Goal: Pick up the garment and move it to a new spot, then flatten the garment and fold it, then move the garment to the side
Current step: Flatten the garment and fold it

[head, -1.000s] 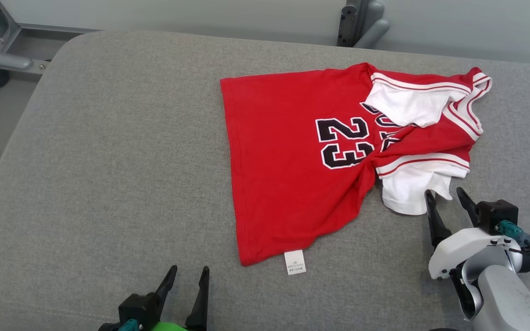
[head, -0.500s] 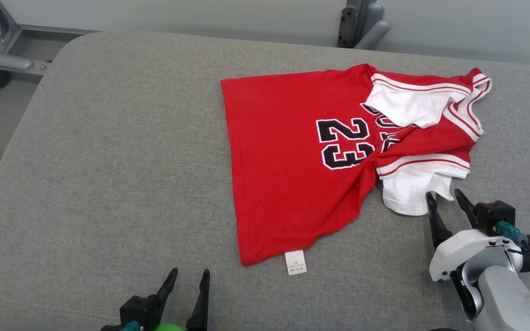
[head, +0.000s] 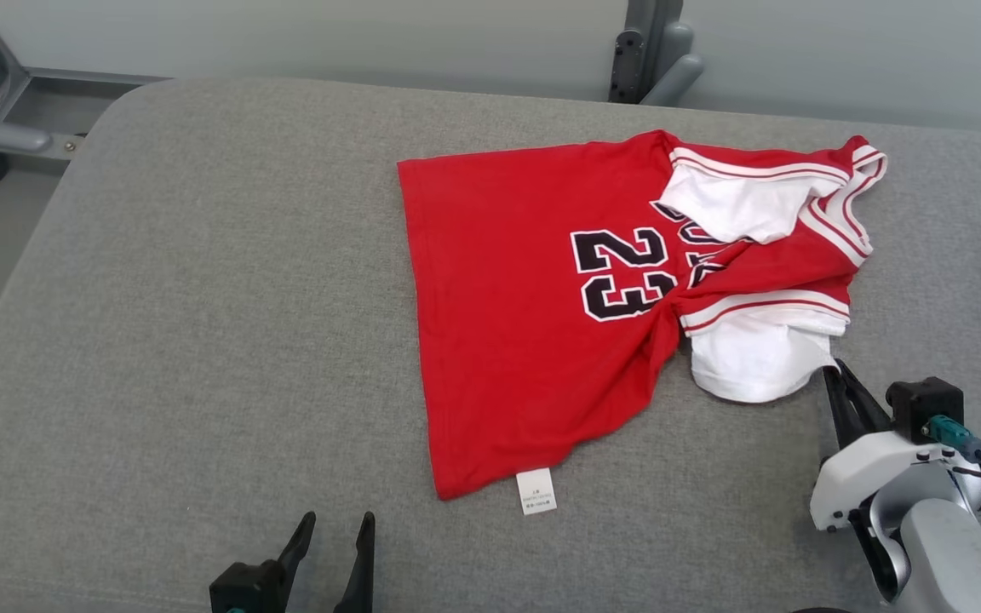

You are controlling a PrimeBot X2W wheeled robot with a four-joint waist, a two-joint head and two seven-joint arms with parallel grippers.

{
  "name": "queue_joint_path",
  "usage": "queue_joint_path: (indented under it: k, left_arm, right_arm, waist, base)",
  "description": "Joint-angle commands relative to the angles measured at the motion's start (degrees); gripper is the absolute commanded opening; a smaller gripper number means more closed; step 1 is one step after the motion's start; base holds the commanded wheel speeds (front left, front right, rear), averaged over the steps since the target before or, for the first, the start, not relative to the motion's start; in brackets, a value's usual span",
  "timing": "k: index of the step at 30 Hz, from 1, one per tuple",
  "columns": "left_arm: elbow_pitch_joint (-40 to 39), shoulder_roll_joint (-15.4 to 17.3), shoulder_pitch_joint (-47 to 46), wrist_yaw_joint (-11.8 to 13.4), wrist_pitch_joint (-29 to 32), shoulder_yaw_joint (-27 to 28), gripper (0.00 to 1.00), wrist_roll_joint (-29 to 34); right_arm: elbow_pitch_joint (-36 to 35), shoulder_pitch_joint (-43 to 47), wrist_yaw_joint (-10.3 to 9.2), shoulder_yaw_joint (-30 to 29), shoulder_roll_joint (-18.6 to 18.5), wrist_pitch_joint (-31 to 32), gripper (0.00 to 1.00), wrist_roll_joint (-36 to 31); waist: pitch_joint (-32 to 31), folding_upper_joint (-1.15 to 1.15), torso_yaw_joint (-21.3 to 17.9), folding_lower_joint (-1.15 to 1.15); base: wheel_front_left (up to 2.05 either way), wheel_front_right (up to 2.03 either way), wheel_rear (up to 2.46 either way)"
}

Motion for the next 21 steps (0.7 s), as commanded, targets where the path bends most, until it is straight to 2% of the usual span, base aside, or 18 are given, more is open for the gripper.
queue_joint_path:
  k: [1, 12, 21]
  left_arm:
    - [-0.1, 0.2, 0.9, -0.3, 0.0, 0.4, 1.0, 0.6]
    - [0.0, 0.2, 2.2, -0.4, 0.0, -0.3, 1.0, -0.7]
    - [0.9, 0.2, 2.9, 0.2, 0.0, -0.5, 1.0, 0.9]
  right_arm:
    - [-1.0, 2.1, -0.09, -0.1, -0.8, -0.1, 0.0, -0.6]
    - [-5.7, 8.3, -0.09, 2.5, -4.8, -0.1, 0.0, 0.7]
    - [-4.6, 11.3, -0.09, 1.9, -6.2, -0.1, 0.0, 1.6]
  waist:
    - [-2.1, 0.0, -2.5, 0.0]
    - [-7.1, 0.0, -8.7, 0.0]
    - [-8.8, 0.0, -9.3, 0.0]
  base:
    - [0.0, 0.0, 0.0]
    - [0.0, 0.0, 0.0]
    - [0.0, 0.0, 0.0]
